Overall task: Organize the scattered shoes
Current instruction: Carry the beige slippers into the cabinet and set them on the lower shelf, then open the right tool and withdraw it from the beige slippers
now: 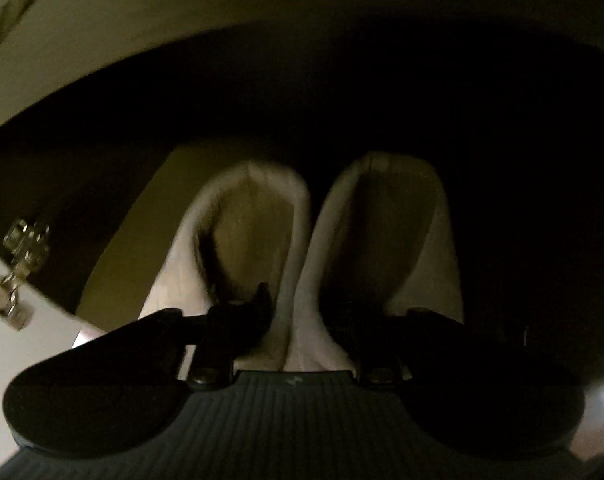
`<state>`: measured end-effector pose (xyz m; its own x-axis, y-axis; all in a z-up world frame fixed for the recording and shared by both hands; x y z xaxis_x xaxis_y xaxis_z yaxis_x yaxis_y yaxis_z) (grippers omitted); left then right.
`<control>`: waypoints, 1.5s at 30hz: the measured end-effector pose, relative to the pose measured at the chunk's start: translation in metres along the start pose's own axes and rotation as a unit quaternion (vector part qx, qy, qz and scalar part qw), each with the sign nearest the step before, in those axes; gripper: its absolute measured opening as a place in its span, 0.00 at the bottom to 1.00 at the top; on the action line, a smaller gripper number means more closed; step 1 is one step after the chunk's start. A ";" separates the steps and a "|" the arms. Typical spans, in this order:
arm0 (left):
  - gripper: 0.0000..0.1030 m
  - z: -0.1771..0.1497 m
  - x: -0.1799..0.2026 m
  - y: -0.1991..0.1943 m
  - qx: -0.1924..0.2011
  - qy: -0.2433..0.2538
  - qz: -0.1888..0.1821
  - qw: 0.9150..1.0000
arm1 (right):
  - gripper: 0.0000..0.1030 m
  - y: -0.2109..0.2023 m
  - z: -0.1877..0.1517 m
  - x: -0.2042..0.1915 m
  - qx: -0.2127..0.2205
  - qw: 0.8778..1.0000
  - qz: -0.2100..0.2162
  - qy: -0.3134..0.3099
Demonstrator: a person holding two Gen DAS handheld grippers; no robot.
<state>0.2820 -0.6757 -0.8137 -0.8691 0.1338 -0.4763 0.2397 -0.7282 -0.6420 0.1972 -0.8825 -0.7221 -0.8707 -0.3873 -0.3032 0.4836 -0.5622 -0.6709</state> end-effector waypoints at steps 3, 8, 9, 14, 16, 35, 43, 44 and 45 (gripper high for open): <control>0.69 0.003 -0.003 -0.007 0.054 0.023 -0.002 0.998 | 0.46 0.003 0.002 0.003 0.052 0.998 0.006 -0.046; 0.69 -0.010 -0.010 -0.027 0.048 0.013 -0.026 0.998 | 0.73 -0.041 -0.009 -0.019 0.130 0.977 -0.010 -0.171; 0.69 -0.015 -0.011 -0.034 0.050 0.010 -0.032 0.998 | 0.72 -0.050 -0.018 -0.025 0.132 0.973 -0.007 -0.189; 0.69 -0.036 -0.015 -0.060 0.076 0.055 -0.020 0.995 | 0.28 -0.123 -0.111 -0.031 0.121 0.977 0.019 -0.172; 0.70 -0.034 -0.020 -0.065 0.087 0.054 -0.014 0.995 | 0.23 -0.131 -0.147 -0.020 0.084 0.988 0.025 -0.126; 0.77 0.061 -0.030 -0.010 0.141 0.034 0.030 0.989 | 0.23 -0.089 -0.117 0.019 0.045 0.992 0.015 -0.116; 0.78 0.082 -0.030 0.005 0.141 0.031 0.041 0.989 | 0.25 -0.067 -0.090 0.021 0.044 0.989 0.026 -0.140; 0.78 0.078 -0.031 -0.001 0.143 0.030 0.036 0.989 | 0.25 -0.070 -0.090 0.020 0.045 0.988 0.037 -0.145; 0.78 0.069 -0.029 -0.010 0.144 0.031 0.021 0.989 | 0.25 -0.074 -0.091 0.019 0.044 0.986 0.047 -0.153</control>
<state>0.2754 -0.7186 -0.7523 -0.8303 0.1346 -0.5409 0.1336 -0.8941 -0.4276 0.1364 -0.7821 -0.7396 -0.7605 -0.6354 -0.1336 0.5785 -0.5694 -0.5841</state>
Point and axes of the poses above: each gripper's, at about its wrist camera, not at the fingertips, and y roughly the way its jaws point, x to its right, z to its top, the point moved 10 cm from there along y, roughly the way its jaws point, and after that the axes turned 12 degrees about z, right-handed, at the moved point
